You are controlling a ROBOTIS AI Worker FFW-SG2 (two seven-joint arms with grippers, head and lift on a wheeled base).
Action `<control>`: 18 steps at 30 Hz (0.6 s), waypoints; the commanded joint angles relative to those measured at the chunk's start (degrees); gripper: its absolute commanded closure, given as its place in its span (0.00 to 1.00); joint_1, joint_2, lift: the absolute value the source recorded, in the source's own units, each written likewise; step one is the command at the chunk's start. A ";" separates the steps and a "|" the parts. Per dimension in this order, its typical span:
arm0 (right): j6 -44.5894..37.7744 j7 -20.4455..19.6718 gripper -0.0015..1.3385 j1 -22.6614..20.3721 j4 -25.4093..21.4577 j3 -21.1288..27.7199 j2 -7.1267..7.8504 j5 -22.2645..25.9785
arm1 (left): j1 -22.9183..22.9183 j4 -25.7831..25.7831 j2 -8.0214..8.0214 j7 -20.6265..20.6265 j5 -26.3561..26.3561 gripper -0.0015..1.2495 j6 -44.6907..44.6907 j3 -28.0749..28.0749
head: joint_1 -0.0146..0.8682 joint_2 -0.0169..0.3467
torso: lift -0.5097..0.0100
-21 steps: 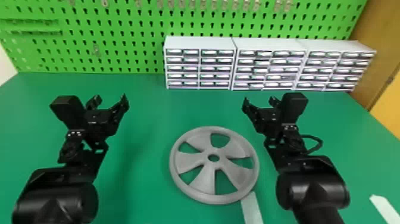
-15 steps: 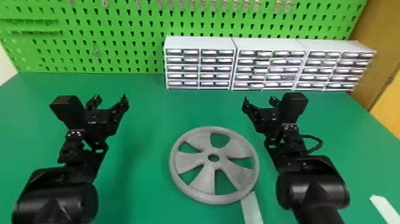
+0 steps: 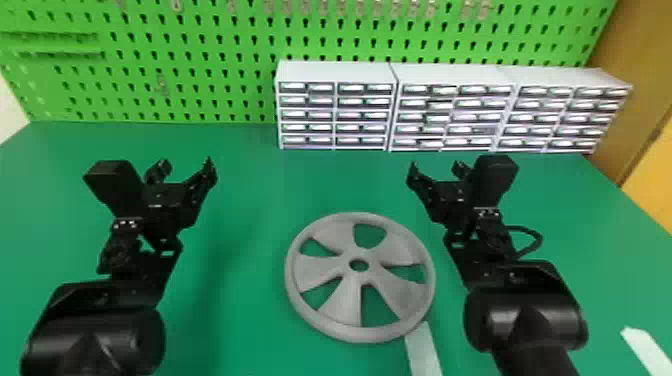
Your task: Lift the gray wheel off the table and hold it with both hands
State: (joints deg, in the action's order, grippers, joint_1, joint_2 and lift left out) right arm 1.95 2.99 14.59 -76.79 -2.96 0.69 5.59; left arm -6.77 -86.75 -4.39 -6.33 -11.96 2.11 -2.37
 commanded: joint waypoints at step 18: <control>-20.49 -1.14 0.25 0.09 -11.01 2.79 0.01 -2.16 | 0.00 -0.08 0.00 0.00 -0.08 0.36 0.00 -0.18 | 0.82 0.09 | 0.79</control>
State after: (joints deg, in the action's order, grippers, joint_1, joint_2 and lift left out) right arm -12.73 2.43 14.35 -84.71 -0.96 0.69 3.54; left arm -6.77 -86.84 -4.39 -6.33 -11.99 2.11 -2.46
